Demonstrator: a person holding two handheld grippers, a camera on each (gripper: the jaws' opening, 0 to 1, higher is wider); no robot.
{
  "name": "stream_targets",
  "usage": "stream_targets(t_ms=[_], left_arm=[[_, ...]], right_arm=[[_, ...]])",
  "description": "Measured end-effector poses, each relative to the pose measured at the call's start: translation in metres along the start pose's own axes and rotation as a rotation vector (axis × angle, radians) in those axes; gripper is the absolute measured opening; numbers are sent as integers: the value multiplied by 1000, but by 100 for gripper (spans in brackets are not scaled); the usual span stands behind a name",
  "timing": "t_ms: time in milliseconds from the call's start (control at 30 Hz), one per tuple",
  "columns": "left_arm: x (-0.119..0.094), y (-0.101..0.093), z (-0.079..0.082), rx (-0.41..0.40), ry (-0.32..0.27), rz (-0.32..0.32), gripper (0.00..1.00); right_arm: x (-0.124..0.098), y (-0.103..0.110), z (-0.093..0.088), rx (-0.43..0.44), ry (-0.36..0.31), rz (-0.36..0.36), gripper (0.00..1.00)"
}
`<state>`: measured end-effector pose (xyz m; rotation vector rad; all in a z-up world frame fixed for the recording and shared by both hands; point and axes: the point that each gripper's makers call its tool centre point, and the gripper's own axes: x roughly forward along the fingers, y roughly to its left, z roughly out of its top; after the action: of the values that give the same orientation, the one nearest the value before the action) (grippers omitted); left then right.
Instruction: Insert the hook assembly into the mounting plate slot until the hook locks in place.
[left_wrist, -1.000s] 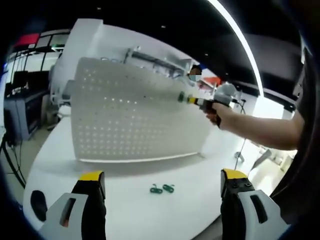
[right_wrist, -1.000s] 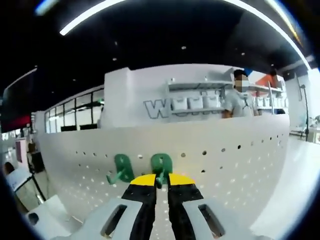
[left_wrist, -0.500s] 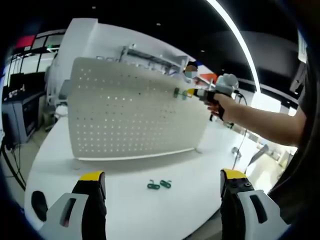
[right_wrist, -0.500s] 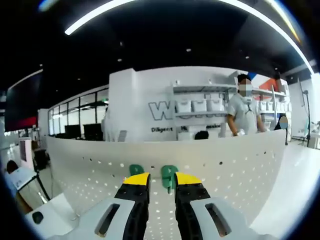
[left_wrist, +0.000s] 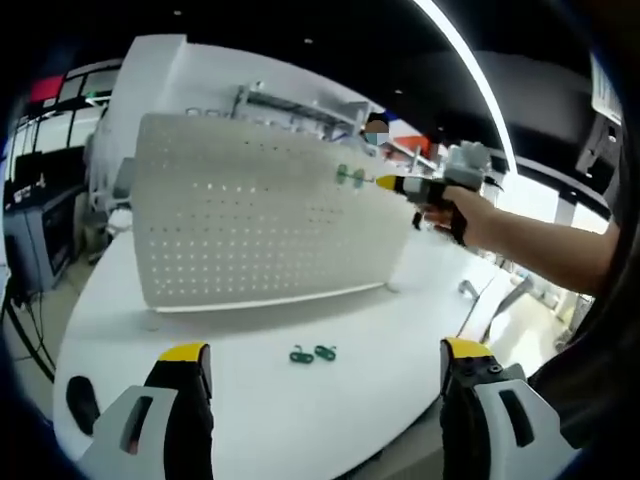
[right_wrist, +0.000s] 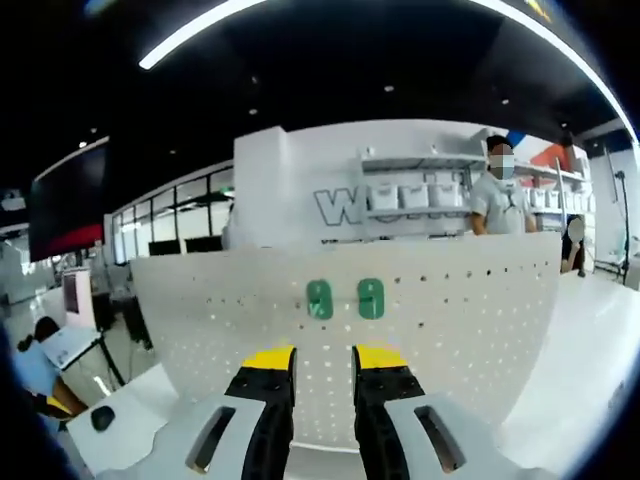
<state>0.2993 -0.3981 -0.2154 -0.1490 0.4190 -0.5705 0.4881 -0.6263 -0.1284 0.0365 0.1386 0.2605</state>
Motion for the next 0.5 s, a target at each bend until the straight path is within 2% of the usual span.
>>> stream_targets(t_ms=[100,200,500], left_arm=[[-1,-5,-3,13,12,-11,96],[-2,-9,-7,25,26,-18,96],[-1,-18,-9,23,29,-36,97]], right_arm=[[-15,2,-16,10,22,0,22],[-33,8,-29,90,31,24,26],[-90,27,-85,30,147,68,32]])
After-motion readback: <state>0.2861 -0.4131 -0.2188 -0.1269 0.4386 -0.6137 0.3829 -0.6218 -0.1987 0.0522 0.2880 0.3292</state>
